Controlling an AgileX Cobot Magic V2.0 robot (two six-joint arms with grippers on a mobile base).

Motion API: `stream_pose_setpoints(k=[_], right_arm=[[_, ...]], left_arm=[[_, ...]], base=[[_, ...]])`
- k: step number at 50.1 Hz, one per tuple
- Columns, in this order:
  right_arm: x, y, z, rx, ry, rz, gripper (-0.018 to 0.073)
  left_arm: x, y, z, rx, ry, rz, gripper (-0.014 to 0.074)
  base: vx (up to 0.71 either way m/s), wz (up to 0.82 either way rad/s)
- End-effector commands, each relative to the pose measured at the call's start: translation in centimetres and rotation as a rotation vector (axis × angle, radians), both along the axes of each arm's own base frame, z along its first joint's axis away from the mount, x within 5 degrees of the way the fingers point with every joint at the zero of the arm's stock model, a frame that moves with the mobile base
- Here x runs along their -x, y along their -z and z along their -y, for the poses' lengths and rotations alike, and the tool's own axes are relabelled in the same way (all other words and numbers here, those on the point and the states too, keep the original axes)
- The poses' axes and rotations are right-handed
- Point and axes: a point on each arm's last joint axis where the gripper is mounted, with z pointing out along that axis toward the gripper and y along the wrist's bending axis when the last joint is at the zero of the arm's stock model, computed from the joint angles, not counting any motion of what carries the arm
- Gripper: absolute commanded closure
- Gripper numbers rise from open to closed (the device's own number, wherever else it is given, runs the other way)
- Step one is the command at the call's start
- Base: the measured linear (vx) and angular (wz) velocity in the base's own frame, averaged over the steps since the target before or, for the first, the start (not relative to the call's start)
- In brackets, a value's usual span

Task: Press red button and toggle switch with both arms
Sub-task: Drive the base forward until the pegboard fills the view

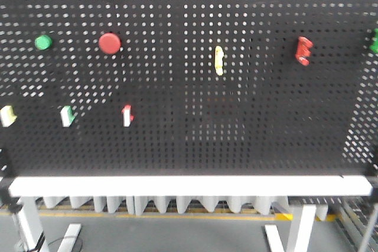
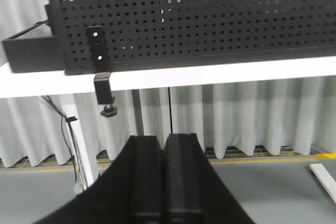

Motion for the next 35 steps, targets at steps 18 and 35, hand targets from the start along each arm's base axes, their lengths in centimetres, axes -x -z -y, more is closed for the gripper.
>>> stream_pose_setpoints(k=[18,35], right_arm=[[-0.1,-0.35,0.01,0.012,0.0,0.07,0.0562],[-0.1,-0.35,0.01,0.012,0.0,0.07,0.0562]], left_arm=[[-0.1,0.16,0.07,0.011,0.008,0.061,0.0594],[-0.1,0.16,0.07,0.011,0.008,0.061,0.0594]], base=[[0.28,-0.01],[0.13,0.01]])
